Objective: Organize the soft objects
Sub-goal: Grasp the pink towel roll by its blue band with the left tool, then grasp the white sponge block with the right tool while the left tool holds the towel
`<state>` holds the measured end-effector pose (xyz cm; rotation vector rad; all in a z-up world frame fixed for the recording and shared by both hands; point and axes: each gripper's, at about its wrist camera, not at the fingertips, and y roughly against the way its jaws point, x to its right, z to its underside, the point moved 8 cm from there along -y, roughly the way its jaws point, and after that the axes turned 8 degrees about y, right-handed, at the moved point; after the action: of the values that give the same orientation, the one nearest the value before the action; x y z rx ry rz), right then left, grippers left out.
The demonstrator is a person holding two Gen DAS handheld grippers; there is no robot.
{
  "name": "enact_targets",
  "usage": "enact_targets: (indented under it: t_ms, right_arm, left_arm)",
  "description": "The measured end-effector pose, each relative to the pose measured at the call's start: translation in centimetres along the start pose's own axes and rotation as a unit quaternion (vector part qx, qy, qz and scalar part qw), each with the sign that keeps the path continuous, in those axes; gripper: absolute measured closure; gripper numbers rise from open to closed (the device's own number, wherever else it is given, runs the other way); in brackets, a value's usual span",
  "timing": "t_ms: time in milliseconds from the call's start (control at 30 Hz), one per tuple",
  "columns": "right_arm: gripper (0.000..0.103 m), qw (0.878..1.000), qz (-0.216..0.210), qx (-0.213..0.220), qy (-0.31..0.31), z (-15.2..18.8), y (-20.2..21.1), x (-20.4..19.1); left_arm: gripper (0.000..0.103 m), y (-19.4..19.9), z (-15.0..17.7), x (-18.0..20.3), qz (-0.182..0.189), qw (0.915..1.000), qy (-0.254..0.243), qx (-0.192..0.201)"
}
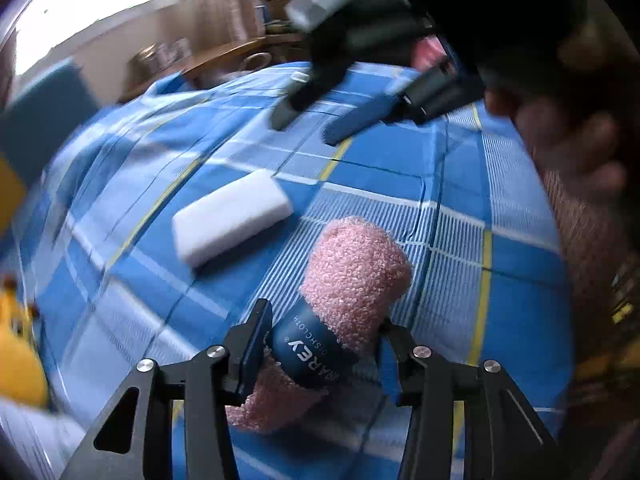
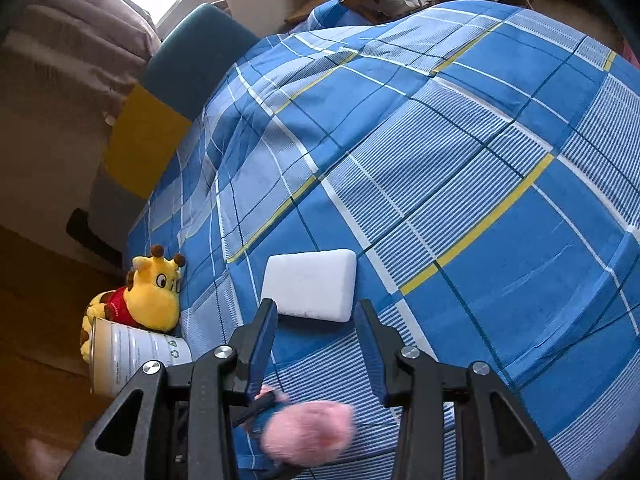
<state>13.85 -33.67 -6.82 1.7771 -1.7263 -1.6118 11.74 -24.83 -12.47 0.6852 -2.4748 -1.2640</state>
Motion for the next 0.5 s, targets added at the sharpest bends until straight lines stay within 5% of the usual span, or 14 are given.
enact_targets:
  t_ms: [133,300,433,500]
  right_arm:
    - [0.061,0.999,0.015,-0.014,0.029,0.4,-0.6,-0.7]
    - [0.061,0.986,0.050,-0.057,0.149,1.1,-2.4,-3.8]
    - [0.059,0.939,0.109,-0.088,0.314,0.8,-4.8,-6.5]
    - [0.046,0.913,0.134,-0.109,0.369,0.5,-6.4,-6.9]
  left_arm:
    - [0.054,2.3,2.6,-2.4,-0.013,0.9926,0.119,-0.019]
    - [0.054,5.7,7.5,-3.5,-0.035,0.9746,0.220,-0.025]
    - [0.054,7.3,9.9,-4.2,-0.066,0.9672,0.245,-0.007]
    - [0.054,7.5,10.3,-4.5,-0.074,0.9660,0.248,0.003]
